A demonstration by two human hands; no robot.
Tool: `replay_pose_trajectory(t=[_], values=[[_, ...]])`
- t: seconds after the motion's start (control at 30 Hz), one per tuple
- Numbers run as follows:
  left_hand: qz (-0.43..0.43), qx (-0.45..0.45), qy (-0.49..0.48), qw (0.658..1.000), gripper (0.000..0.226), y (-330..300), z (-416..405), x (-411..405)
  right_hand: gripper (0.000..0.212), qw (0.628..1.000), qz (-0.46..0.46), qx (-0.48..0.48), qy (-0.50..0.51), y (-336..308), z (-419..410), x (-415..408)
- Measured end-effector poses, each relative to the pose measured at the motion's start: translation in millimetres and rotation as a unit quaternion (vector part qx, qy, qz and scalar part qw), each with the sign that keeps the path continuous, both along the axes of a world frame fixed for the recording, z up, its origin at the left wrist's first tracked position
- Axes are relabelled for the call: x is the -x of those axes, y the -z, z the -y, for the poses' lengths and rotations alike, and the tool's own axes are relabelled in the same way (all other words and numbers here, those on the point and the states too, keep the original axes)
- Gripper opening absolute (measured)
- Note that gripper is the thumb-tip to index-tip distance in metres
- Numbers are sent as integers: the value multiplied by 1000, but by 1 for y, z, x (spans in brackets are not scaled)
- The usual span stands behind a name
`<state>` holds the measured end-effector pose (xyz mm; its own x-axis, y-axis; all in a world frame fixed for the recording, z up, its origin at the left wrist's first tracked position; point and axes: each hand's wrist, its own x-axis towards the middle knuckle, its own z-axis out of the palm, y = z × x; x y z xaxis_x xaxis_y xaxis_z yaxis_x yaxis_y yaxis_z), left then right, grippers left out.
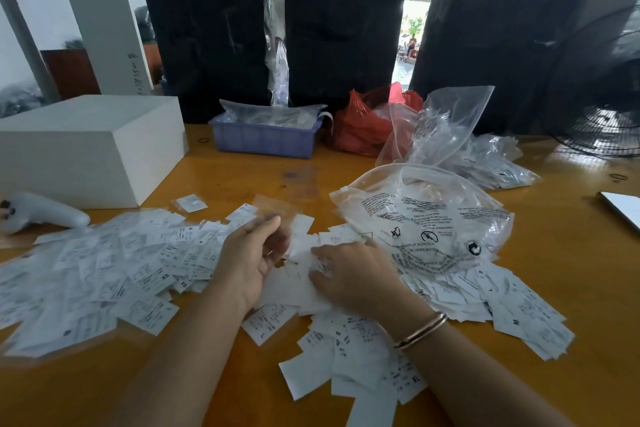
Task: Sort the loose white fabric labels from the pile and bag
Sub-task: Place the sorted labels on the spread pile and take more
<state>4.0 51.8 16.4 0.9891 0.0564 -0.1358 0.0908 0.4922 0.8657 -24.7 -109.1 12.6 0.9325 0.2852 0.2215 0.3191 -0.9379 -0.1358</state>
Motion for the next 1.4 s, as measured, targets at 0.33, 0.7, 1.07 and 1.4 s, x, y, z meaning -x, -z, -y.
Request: replay_pose_trajectory(t=[0.33, 0.7, 1.07, 1.4], values=[[-15, 10, 24, 1000, 4, -2, -3, 2, 31, 998, 17, -5, -52, 0, 1, 0], [-1, -40, 27, 999, 14, -3, 5, 8, 18, 848, -42, -523, 76, -11, 15, 2], [-6, 38, 77, 996, 13, -4, 10, 10, 24, 704, -97, -699, 77, -14, 3, 13], [-7, -51, 101, 994, 3, -5, 12, 13, 11, 656, -154, -730, 114, -15, 0, 18]])
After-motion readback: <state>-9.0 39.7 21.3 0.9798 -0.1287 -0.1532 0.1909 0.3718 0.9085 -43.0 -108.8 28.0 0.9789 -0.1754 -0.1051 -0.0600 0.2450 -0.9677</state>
